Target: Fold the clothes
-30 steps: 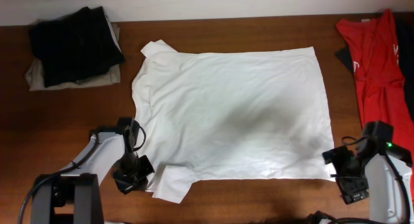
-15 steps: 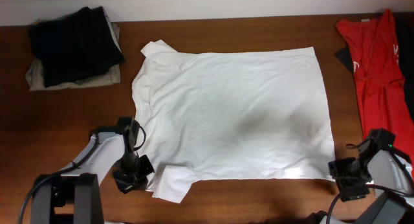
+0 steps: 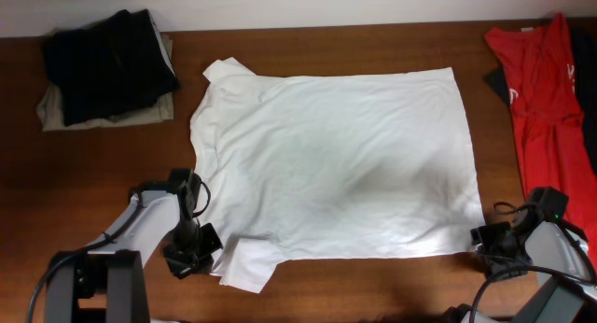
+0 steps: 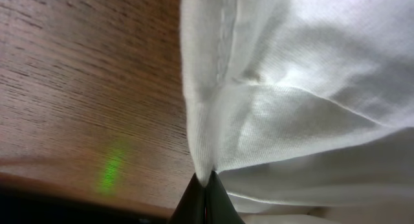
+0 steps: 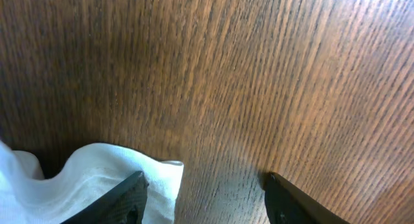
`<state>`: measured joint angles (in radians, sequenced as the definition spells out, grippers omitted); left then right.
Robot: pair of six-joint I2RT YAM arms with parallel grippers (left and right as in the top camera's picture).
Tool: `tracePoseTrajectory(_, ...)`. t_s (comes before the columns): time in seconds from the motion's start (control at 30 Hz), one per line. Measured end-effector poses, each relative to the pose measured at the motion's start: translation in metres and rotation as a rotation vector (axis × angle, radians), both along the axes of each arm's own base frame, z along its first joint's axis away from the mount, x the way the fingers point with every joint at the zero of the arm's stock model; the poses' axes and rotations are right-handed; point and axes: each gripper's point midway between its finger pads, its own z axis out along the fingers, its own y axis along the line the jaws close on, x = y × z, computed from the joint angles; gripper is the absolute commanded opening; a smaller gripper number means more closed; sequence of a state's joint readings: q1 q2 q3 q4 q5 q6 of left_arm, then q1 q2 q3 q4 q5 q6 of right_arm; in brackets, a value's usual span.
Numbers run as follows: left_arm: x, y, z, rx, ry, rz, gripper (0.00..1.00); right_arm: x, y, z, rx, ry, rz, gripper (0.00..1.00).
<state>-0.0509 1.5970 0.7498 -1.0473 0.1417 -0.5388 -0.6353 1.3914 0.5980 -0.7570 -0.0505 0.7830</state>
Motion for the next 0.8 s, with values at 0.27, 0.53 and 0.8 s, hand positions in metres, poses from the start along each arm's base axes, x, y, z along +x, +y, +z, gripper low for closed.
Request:
tracePoseTrajectory(0.27, -0.001, 0.0, 0.0, 0.0, 0.002, 0.0, 0.0, -0.009, 0.002, 0.025, 0.042, 0.091, 0.009, 0.6)
tracePoseTrajectory(0.53, 0.0, 0.0, 0.0, 0.0, -0.002, 0.0, 0.0, 0.015, -0.005, 0.03, -0.037, 0.041, 0.092, 0.64)
tracePoseTrajectory(0.8, 0.001, 0.0, 0.0, 0.0, -0.003, 0.0, 0.0, 0.007, 0.011, 0.0, -0.018, 0.024, 0.114, 0.63)
